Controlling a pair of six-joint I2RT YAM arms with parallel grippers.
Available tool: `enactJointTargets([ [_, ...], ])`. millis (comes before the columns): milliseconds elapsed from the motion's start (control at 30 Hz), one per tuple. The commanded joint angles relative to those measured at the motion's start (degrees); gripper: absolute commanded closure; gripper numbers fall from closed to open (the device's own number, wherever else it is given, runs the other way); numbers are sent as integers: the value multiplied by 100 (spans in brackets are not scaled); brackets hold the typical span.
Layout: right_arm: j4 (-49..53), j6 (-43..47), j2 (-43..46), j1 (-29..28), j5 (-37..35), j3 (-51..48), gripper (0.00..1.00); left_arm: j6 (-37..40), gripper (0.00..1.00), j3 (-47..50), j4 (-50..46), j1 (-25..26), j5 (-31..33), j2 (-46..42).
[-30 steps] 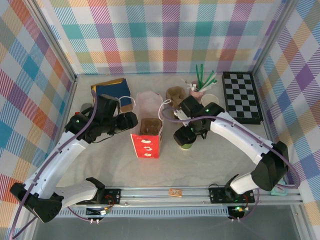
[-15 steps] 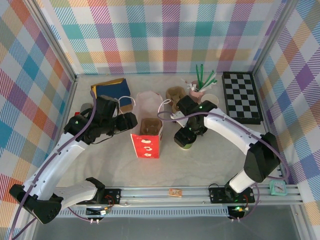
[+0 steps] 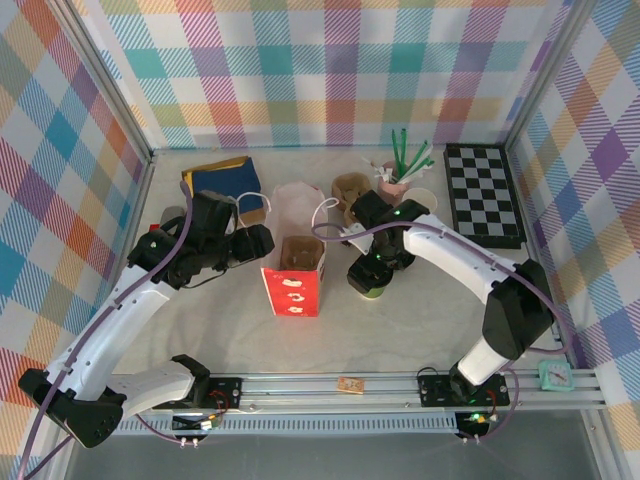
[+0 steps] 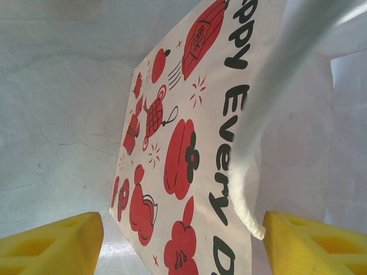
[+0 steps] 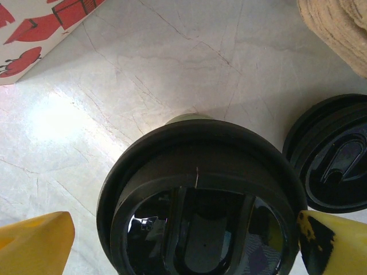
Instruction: Pack the takeout coffee
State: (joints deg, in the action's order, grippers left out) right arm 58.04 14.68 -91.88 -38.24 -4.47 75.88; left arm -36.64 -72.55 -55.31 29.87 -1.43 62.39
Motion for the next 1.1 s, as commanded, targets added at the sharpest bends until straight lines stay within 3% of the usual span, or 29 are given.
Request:
enactJointTargets([
  [0,41,88,-129,18,25,19,1,-45,27,-55,-6,2,72,-43],
  [800,-31,-35,365,-206,-229,-48,1,-52,29,-35,90,1,143,66],
  [1067,-125,352,392,-160,-399,-223,1,-53,29,-24,82,2,145,20],
])
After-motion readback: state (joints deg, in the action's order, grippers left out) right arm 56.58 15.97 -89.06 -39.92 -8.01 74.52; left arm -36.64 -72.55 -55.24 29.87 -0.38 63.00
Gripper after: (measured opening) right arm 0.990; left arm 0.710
